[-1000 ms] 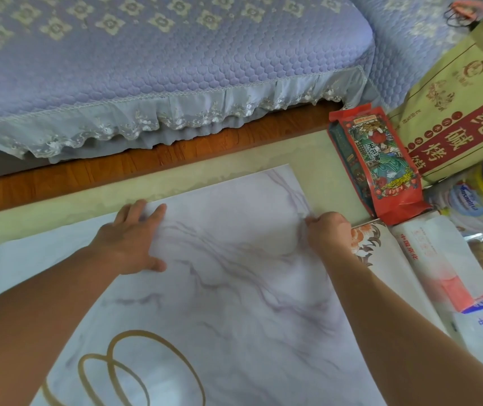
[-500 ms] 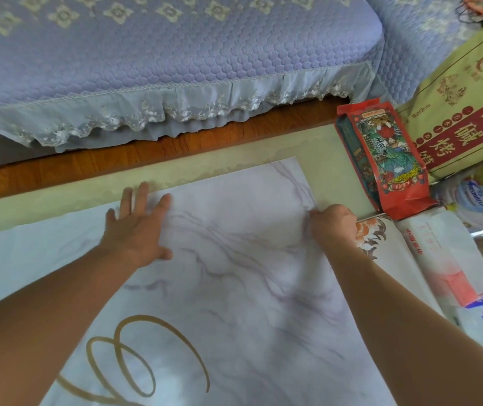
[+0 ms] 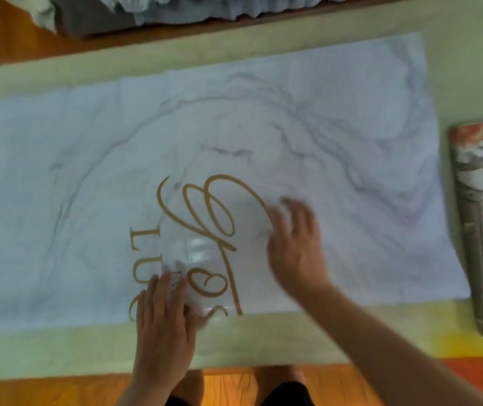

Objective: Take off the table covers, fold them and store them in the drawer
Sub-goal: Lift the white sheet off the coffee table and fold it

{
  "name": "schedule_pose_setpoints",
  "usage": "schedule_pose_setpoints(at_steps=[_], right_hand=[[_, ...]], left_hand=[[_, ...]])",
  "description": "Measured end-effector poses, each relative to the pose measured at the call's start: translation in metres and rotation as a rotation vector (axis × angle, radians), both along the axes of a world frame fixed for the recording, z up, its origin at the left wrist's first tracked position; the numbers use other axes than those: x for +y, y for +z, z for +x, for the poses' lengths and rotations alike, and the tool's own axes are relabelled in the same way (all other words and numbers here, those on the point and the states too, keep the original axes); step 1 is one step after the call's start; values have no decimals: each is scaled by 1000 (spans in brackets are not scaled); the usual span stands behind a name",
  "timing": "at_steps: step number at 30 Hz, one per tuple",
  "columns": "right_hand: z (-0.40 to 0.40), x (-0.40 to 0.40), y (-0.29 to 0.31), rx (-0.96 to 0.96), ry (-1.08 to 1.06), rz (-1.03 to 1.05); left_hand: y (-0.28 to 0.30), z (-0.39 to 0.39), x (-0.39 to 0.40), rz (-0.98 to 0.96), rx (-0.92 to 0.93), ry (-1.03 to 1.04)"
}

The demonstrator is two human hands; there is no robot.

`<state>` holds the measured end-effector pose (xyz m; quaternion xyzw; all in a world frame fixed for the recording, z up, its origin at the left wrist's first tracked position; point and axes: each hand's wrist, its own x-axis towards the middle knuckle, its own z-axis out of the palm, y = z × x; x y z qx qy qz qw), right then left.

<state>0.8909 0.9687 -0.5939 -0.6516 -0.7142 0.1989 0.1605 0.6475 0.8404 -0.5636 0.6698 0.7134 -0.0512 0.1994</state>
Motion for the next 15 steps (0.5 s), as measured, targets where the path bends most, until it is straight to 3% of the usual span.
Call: schedule_pose_setpoints(at_steps=[4,10,15], right_hand=[[-75,-89,13,72,145,-164],[-138,-88,16,94,87,-154],[-184,-73,13,273,-58,82]], left_hand=[[-8,-18,4,76,12,-65],[-67,-25,15,217,84,-131],[-84,-31,9,346,50,-152]])
